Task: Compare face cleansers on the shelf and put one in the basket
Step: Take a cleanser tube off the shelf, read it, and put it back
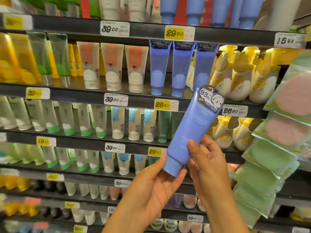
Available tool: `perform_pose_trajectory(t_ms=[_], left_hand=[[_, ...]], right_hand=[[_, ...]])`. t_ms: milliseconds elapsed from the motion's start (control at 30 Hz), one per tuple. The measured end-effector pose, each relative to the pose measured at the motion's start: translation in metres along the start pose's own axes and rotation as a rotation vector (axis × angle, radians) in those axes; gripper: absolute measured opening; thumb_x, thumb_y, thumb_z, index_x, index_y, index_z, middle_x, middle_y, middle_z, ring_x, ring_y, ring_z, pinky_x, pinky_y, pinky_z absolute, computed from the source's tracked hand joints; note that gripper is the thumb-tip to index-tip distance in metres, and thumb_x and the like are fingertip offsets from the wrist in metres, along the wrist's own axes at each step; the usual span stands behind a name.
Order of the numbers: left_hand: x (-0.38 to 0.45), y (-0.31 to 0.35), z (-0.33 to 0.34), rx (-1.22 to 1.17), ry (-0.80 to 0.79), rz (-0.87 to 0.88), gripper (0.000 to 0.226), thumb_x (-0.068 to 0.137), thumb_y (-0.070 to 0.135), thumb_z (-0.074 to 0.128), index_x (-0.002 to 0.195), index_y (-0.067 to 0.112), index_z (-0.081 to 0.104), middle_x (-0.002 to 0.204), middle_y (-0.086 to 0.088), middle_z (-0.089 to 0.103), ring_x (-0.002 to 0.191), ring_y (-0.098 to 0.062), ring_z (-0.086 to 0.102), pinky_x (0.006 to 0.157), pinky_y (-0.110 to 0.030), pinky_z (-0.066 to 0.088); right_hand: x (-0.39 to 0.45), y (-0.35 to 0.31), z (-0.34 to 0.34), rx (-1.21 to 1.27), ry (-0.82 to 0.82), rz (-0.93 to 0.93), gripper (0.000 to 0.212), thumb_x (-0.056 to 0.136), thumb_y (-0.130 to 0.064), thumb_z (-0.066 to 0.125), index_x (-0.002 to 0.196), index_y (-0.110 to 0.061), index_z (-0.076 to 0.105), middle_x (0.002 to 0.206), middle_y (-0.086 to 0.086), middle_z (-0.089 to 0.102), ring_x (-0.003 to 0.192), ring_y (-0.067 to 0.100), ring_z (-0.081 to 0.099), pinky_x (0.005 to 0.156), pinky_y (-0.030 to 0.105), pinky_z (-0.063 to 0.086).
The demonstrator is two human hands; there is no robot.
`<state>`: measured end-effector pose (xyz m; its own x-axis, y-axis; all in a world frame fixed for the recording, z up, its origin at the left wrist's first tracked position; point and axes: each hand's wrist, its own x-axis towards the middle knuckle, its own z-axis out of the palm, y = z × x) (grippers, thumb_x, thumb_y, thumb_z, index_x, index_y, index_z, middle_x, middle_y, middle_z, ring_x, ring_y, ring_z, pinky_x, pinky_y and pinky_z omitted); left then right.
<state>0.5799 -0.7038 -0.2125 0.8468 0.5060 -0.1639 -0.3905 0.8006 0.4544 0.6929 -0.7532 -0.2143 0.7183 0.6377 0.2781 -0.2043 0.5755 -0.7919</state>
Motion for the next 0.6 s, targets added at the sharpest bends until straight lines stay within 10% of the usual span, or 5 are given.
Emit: perform_pose_trajectory(t_ms=[600], left_hand=[[-0.005, 0.038, -0.04, 0.193, -0.094, 0.118, 0.047, 0.072, 0.003, 0.059, 0.119, -0.004, 0.057, 0.115, -0.021, 0.066, 0.103, -0.029, 0.066, 0.077, -0.036, 0.058]], right_hand=[[-0.016, 0.027, 0.046, -0.184, -0.077, 0.007, 0.054, 0.064, -0.034, 0.072, 0.112, -0.012, 0.058, 0.094, -0.002, 0.073, 0.091, 0.012, 0.069, 0.07, 0.02, 0.054]])
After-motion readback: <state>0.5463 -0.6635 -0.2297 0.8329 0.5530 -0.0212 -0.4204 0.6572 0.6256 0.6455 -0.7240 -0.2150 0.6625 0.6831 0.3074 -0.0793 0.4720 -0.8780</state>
